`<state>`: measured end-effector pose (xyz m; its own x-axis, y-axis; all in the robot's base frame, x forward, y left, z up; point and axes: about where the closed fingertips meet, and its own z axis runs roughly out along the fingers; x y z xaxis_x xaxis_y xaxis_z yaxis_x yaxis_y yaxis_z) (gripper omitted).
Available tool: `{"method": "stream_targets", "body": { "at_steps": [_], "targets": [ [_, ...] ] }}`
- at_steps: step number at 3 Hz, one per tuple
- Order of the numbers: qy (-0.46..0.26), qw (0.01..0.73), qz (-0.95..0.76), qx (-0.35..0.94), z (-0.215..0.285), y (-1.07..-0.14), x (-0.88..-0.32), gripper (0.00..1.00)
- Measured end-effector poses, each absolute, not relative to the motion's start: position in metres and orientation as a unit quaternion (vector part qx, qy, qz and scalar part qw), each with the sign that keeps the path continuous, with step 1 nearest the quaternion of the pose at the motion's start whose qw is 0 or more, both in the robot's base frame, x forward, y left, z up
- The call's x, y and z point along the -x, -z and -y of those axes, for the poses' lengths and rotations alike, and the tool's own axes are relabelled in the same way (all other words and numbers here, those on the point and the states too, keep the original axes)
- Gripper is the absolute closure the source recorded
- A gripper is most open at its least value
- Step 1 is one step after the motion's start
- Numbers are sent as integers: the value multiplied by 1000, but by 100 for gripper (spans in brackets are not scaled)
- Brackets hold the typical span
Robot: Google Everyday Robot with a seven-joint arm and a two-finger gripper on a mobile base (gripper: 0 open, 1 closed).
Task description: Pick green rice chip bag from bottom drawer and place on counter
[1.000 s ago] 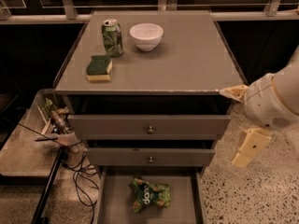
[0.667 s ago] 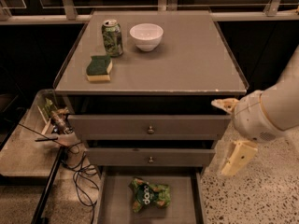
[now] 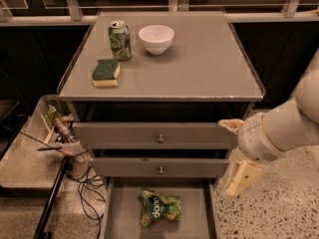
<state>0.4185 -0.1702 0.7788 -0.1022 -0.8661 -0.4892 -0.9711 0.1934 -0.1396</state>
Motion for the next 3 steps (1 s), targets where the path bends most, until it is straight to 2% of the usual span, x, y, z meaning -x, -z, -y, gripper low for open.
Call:
{"method": "stream_targets", "body": {
  "at_steps": [1,3],
  "targets": [
    [-129,224,-741,620,157,-737,-427,0],
    [-207,249,-746,582,143,-614,-442,0]
  ]
}}
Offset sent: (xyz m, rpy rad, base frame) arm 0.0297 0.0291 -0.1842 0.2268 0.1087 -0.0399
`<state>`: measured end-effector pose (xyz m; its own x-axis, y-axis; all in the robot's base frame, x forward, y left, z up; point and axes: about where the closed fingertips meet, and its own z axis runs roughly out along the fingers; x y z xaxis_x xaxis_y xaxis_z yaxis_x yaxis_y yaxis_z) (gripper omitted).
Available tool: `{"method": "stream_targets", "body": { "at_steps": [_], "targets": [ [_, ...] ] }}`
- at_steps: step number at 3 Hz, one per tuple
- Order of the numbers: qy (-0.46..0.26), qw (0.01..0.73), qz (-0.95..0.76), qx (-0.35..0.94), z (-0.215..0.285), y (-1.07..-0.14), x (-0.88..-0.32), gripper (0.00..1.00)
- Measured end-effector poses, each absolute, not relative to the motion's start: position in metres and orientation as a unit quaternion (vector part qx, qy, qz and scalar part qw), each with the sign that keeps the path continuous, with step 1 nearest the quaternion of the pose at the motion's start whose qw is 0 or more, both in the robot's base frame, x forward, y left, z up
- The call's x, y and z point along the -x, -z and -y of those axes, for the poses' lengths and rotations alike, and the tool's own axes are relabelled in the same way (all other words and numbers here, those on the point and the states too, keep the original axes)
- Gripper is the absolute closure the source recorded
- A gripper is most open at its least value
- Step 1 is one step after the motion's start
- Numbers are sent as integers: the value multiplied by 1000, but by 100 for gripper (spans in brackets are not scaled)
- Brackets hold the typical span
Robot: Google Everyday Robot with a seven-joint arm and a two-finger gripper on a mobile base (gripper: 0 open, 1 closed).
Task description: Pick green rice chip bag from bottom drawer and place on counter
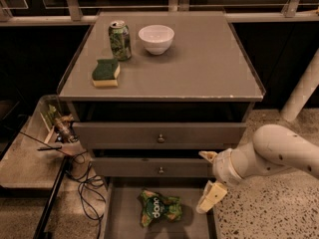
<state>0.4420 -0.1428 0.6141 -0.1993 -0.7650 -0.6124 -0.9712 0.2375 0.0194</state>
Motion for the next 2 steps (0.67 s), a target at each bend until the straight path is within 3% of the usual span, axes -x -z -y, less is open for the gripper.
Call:
{"method": "stream_targets", "body": {
  "at_steps": [2],
  "targets": [
    [-253,307,-708,584,137,-558,-457,0]
  ]
}}
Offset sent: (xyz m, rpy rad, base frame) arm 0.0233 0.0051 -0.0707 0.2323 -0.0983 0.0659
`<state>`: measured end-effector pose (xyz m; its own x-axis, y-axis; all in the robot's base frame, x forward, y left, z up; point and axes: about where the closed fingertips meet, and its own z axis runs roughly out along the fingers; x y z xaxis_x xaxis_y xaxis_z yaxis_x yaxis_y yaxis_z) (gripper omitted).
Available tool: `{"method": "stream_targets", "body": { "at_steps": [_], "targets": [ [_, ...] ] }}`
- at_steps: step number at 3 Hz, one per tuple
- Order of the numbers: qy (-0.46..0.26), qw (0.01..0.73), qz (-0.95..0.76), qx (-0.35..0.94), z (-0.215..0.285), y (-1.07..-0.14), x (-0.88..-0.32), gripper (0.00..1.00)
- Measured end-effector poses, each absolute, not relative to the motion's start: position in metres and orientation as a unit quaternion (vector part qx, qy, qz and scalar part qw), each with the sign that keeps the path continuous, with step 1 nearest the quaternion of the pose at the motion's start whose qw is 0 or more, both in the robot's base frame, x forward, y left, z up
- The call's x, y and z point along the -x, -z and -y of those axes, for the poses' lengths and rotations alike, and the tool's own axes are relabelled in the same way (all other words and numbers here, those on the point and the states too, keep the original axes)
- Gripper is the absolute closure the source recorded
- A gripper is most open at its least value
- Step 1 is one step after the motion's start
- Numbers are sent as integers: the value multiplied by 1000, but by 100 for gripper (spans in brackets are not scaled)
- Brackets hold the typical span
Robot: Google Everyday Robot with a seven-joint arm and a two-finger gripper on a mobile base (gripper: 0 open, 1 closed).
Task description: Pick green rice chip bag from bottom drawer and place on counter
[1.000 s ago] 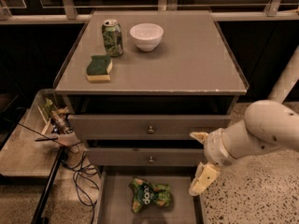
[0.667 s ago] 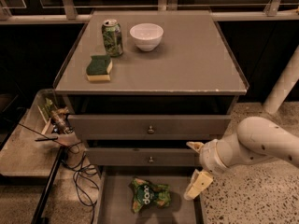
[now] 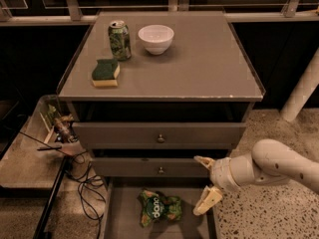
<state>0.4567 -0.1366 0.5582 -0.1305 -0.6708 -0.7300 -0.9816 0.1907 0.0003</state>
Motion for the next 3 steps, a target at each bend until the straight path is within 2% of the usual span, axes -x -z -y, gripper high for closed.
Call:
{"method": "stream_targets", "body": {
  "at_steps": [1,3],
  "targets": [
    [-251,307,-709,584,134,-559,-455,0],
    [-247,300,-724,570,124,-468,-443,0]
  ]
}}
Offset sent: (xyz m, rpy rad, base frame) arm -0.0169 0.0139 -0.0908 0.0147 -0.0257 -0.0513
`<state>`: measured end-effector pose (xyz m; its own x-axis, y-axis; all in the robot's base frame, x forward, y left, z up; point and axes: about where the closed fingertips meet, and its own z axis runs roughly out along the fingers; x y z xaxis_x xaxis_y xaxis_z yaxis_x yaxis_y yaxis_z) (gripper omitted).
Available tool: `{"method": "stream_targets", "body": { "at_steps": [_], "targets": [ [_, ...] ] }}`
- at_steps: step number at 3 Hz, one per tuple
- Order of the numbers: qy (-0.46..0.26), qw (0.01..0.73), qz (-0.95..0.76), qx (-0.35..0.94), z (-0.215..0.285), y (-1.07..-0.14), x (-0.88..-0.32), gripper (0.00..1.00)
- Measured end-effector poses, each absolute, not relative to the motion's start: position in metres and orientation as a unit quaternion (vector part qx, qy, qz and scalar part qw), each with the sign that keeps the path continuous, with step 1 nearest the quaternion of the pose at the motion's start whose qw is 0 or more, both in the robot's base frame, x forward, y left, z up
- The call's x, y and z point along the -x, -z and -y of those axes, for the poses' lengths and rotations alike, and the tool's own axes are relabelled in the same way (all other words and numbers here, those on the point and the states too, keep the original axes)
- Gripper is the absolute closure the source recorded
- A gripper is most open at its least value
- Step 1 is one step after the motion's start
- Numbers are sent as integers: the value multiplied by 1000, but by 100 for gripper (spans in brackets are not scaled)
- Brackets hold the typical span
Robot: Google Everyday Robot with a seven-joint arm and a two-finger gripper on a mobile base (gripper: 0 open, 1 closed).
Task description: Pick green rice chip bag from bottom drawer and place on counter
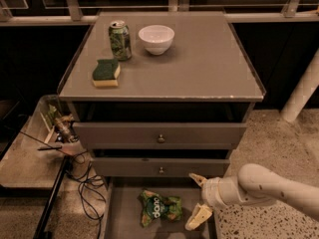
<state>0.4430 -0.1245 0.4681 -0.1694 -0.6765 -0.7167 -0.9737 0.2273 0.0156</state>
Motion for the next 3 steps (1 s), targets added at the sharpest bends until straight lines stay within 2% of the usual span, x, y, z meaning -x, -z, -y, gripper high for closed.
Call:
{"method": "stream_targets", "body": {
  "at_steps": [2,3],
  "targets": [
    [-216,281,-748,561,140,-363,-437,0],
    [-209,296,-747,558,139,-339,-452,0]
  ]
}}
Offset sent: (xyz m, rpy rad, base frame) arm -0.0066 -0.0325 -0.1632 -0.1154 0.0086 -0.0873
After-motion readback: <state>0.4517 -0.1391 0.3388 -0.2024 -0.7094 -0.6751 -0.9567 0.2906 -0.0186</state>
